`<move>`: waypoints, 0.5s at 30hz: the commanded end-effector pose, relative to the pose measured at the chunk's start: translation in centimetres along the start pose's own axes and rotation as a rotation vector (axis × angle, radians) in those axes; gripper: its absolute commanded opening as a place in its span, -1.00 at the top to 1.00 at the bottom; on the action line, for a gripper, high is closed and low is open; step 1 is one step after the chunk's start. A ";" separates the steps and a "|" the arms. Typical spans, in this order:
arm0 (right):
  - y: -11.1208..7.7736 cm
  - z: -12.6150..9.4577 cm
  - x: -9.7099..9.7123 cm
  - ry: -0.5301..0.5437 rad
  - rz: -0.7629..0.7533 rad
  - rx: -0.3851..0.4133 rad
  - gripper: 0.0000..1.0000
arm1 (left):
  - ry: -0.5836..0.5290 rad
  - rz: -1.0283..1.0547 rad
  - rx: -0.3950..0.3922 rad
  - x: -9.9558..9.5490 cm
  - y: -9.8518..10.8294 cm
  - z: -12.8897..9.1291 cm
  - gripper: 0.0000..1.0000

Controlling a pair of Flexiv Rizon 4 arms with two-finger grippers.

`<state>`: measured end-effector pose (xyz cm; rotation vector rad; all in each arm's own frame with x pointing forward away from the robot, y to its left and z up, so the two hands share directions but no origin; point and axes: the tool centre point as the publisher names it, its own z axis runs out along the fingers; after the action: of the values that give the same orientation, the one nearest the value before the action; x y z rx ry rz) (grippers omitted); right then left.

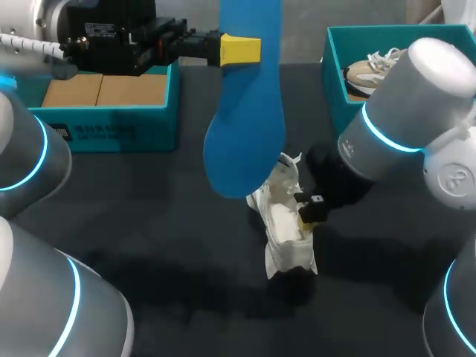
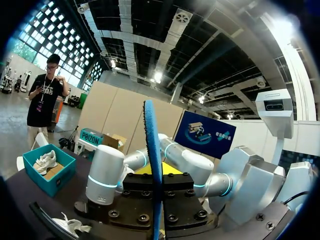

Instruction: Take the shoe out of the shoebox, open the shoe tongue, remove and reinsert the insole, then place the shoe into the shoebox

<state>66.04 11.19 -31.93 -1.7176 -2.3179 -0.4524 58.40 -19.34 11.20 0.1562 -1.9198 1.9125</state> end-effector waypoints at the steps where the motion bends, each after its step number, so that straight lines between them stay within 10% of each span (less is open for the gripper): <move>1: -0.2 0.7 0.7 -0.016 0.026 -0.007 1.00 | 0.001 0.000 0.000 0.0 0.1 0.0 1.00; 15: 0.0 3.4 0.9 -0.002 0.088 0.000 1.00 | 0.001 0.000 0.000 0.0 0.1 0.0 1.00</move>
<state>65.62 12.39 -34.14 -1.8074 -2.2315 -0.4396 58.40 -19.34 11.20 0.1562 -1.9198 1.9125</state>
